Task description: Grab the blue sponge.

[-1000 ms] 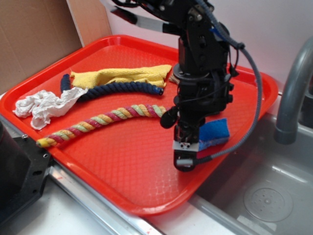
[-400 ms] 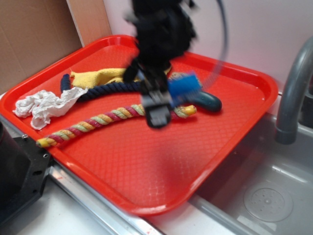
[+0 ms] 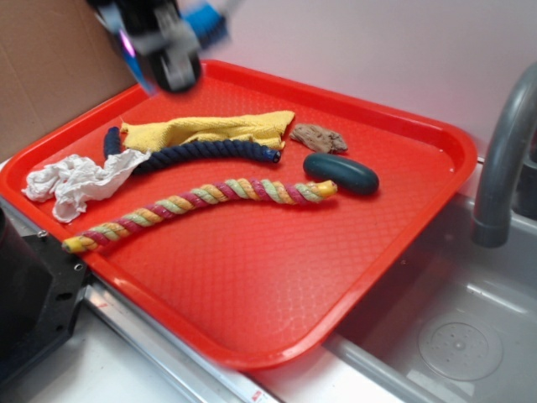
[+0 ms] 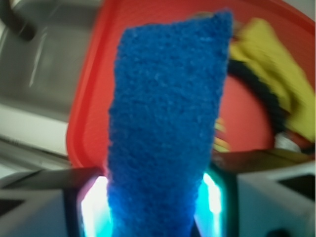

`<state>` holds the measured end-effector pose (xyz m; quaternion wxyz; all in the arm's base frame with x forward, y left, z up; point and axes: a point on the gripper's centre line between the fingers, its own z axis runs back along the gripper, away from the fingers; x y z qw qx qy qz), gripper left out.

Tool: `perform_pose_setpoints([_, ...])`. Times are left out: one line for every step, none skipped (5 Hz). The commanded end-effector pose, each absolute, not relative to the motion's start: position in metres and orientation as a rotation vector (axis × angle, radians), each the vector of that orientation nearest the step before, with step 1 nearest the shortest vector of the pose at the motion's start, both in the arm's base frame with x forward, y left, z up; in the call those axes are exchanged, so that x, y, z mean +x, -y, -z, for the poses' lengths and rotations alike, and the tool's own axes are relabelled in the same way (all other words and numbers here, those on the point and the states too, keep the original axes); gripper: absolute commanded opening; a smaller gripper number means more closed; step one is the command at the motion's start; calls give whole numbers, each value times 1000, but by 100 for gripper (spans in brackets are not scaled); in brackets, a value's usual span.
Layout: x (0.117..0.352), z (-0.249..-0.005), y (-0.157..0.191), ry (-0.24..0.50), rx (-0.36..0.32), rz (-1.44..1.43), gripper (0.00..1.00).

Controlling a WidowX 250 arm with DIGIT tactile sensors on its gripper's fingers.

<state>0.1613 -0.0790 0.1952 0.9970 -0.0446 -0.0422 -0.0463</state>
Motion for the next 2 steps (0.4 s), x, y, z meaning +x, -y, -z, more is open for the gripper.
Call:
perform_pose_setpoints([169,-229,67,44,1,-201,0])
perform_pose_setpoints([172,-216,67,-28,28,-237,0])
